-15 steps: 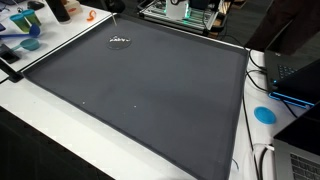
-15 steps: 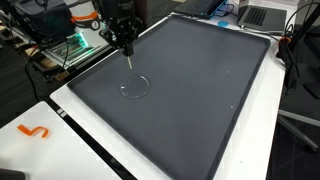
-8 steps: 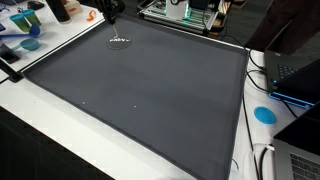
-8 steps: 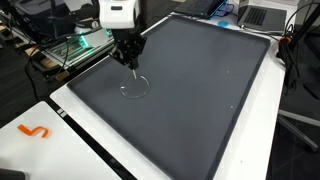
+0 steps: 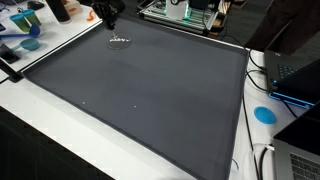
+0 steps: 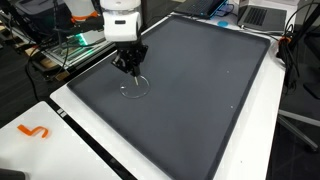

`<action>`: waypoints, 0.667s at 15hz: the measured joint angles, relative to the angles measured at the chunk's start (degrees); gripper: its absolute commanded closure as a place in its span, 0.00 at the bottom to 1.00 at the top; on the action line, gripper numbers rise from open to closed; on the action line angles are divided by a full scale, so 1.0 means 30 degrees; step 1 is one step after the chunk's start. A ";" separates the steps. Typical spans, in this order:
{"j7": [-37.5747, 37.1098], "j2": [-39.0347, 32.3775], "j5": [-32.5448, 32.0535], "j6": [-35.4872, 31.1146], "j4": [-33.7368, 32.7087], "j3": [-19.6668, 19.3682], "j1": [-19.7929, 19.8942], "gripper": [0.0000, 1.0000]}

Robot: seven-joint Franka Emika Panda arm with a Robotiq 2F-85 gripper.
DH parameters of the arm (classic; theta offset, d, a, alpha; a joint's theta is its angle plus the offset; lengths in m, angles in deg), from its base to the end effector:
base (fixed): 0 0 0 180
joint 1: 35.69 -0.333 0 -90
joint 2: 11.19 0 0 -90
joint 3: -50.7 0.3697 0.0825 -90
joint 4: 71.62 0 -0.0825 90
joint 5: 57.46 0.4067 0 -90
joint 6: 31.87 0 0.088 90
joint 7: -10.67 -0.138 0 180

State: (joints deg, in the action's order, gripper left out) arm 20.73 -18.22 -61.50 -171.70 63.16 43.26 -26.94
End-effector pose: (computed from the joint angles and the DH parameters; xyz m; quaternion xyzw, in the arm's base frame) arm 0.5053 -0.1486 0.2808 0.9991 -0.0258 -0.0234 0.0256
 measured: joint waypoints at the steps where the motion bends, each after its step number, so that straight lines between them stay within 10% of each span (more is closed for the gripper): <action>1: 0.0001 -0.0120 0.0000 -0.0064 -0.0016 -0.0006 0.0001 0.96; 10: 0.0002 -0.0998 0.0000 -0.0112 -0.0584 -0.0021 0.0005 0.96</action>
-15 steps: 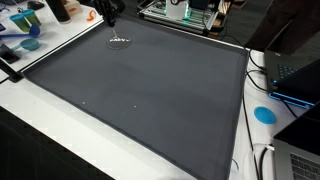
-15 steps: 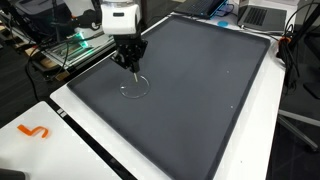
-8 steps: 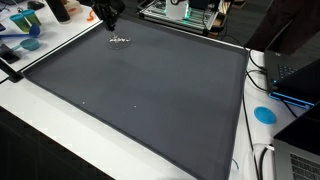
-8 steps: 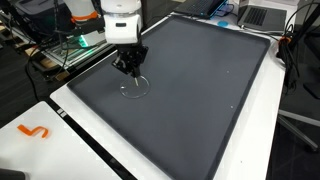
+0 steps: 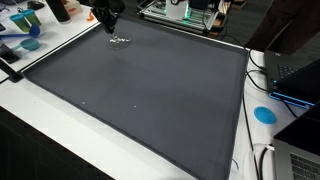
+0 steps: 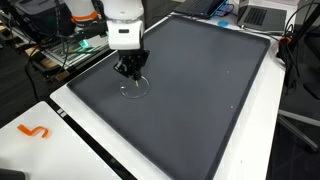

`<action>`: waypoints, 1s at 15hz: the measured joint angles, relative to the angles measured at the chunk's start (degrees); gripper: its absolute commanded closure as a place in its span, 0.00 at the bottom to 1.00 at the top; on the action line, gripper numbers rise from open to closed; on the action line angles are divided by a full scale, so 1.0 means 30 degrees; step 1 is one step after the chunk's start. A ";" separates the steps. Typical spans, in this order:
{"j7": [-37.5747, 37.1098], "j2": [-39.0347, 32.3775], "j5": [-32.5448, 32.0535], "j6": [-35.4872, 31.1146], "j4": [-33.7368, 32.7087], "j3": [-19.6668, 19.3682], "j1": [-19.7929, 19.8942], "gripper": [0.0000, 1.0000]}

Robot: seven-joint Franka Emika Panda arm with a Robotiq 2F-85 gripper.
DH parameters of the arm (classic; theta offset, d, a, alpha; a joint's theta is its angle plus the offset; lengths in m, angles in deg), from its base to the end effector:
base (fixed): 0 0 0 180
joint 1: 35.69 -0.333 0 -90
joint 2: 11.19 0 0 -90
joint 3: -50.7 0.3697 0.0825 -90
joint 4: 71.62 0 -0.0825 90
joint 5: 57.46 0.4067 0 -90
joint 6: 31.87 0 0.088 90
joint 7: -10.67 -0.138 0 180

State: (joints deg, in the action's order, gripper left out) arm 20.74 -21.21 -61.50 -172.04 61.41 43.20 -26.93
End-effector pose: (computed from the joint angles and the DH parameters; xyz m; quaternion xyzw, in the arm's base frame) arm 0.5150 -0.1522 0.2659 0.9988 -0.0256 -0.0316 0.0268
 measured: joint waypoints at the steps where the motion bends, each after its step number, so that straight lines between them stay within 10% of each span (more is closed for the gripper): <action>1: 0.0000 -0.0038 0.0000 0.0001 -0.0048 0.0000 0.0001 0.96; 15: 0.0001 -0.0247 0.0000 0.0338 -0.0392 0.0001 0.0044 0.96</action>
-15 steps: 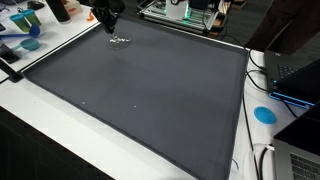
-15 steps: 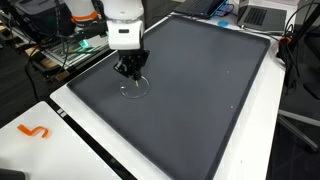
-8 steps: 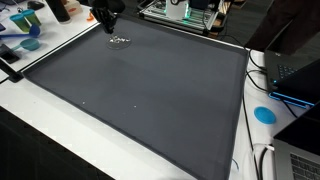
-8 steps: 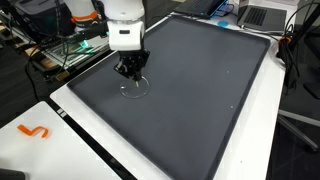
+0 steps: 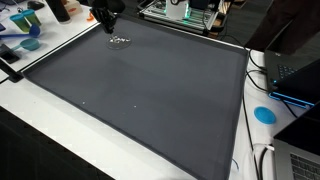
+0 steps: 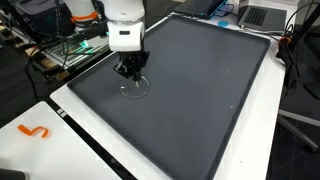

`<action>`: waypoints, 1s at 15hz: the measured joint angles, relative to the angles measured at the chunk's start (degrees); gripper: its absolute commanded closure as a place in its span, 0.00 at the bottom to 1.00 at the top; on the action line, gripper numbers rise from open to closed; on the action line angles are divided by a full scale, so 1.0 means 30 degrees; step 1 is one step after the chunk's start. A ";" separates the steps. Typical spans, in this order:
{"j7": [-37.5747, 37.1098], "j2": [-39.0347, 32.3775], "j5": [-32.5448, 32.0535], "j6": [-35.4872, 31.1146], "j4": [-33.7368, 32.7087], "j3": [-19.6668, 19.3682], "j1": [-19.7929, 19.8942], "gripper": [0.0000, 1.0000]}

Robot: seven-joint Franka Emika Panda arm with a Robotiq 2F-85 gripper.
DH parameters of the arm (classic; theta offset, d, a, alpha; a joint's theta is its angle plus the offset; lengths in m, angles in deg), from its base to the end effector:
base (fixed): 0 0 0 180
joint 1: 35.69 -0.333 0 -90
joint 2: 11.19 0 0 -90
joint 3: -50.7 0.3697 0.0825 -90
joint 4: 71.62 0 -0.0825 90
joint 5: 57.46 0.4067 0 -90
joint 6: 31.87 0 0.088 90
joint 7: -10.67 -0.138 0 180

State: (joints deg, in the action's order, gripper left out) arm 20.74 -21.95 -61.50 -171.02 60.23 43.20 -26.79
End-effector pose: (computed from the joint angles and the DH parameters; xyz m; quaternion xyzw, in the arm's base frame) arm 0.5196 -0.1551 0.2657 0.9986 -0.0271 -0.0368 0.0268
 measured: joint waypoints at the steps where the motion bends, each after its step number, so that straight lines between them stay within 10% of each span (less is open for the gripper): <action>1: 0.0013 -0.0001 0.0000 0.0079 -0.0019 0.0003 0.0000 0.96; 15: 0.0026 0.0585 -0.0065 0.0248 0.0032 0.0033 -0.0057 0.96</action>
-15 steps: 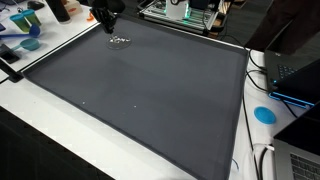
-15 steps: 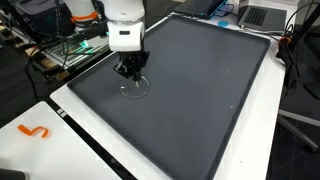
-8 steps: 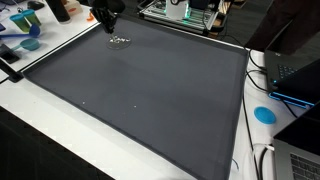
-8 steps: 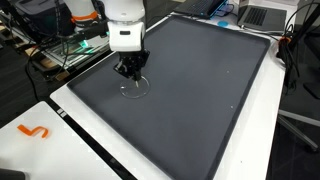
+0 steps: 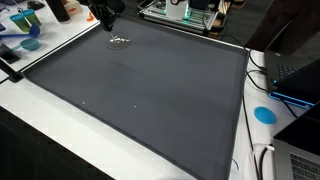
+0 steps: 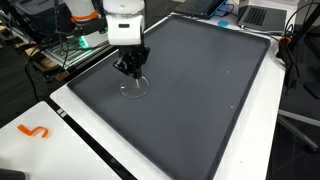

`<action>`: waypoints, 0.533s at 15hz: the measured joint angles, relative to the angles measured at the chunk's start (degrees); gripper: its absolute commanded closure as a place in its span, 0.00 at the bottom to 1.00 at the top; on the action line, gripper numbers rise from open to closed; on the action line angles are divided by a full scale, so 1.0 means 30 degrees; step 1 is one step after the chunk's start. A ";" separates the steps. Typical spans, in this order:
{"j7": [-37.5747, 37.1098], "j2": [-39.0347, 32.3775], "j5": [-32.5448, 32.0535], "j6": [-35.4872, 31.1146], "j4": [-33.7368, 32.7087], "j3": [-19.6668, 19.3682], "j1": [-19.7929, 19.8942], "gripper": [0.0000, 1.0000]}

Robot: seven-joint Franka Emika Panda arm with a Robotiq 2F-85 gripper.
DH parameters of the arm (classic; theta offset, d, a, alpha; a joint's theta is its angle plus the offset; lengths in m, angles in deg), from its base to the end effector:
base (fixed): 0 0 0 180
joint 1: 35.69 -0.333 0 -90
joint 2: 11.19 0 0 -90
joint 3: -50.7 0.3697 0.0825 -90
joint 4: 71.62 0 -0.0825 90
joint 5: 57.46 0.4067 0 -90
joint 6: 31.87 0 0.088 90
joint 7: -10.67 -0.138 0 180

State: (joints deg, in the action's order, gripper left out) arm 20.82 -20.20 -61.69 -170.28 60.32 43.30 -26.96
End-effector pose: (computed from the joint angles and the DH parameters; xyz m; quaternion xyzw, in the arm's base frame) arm 0.5197 -0.1525 0.2804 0.9989 -0.0234 -0.0289 0.0282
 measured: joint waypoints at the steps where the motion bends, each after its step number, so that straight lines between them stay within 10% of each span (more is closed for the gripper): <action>1: -0.0001 0.0165 -0.0031 0.0005 0.0022 0.0000 -0.0017 0.96; 8: -0.0835 0.1384 -0.1000 0.0881 0.0019 0.0089 -0.0376 0.96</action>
State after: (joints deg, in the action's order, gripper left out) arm 18.31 -16.04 -64.69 -167.64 60.38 43.57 -28.09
